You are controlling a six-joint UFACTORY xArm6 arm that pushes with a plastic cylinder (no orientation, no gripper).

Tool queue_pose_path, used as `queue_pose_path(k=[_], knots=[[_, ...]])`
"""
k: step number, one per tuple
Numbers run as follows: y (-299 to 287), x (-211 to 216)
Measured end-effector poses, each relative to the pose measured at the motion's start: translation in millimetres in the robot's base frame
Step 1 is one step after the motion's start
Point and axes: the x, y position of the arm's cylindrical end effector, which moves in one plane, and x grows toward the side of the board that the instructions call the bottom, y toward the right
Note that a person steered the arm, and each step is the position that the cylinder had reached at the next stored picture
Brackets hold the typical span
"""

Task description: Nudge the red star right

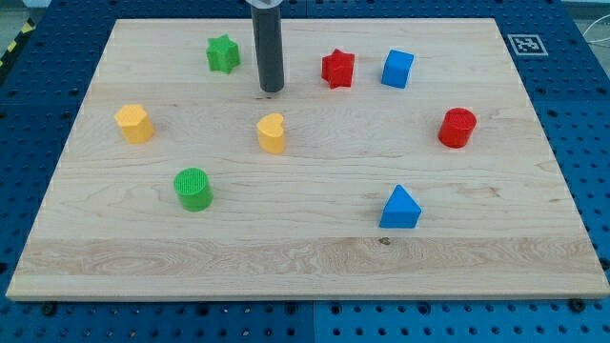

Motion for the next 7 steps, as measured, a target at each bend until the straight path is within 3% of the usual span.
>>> queue_pose_path(k=[3, 7], knots=[[51.6, 0.0], [54.7, -25.0]])
